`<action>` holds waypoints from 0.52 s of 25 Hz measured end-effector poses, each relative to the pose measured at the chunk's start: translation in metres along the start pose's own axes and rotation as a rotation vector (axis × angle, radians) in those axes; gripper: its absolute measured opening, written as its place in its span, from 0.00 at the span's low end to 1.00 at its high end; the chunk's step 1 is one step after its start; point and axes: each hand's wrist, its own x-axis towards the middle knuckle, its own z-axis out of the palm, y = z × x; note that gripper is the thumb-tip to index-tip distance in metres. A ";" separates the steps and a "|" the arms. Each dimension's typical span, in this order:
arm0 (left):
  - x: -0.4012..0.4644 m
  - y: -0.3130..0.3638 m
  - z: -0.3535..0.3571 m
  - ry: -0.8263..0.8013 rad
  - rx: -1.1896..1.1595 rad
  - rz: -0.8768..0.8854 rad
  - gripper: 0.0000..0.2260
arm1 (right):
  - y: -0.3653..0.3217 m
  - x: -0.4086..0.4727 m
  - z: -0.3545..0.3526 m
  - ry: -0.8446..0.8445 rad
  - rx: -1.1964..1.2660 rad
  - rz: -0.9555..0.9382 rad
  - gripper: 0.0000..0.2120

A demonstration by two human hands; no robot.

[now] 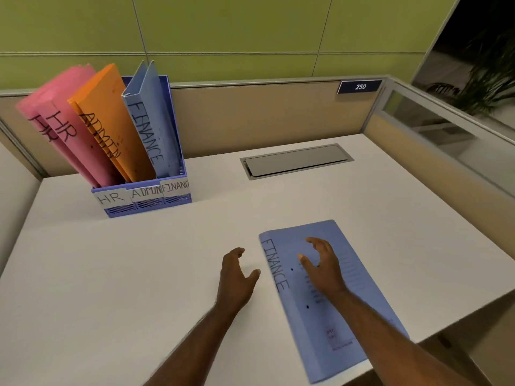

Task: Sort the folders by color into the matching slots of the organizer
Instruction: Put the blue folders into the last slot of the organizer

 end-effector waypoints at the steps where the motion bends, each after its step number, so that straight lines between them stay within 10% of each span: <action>1: -0.004 0.001 0.008 -0.014 0.009 -0.011 0.29 | 0.010 -0.001 -0.009 0.002 -0.022 0.018 0.21; 13: -0.037 0.025 0.103 0.117 0.112 -0.264 0.28 | 0.115 -0.009 -0.097 -0.044 -0.180 0.295 0.36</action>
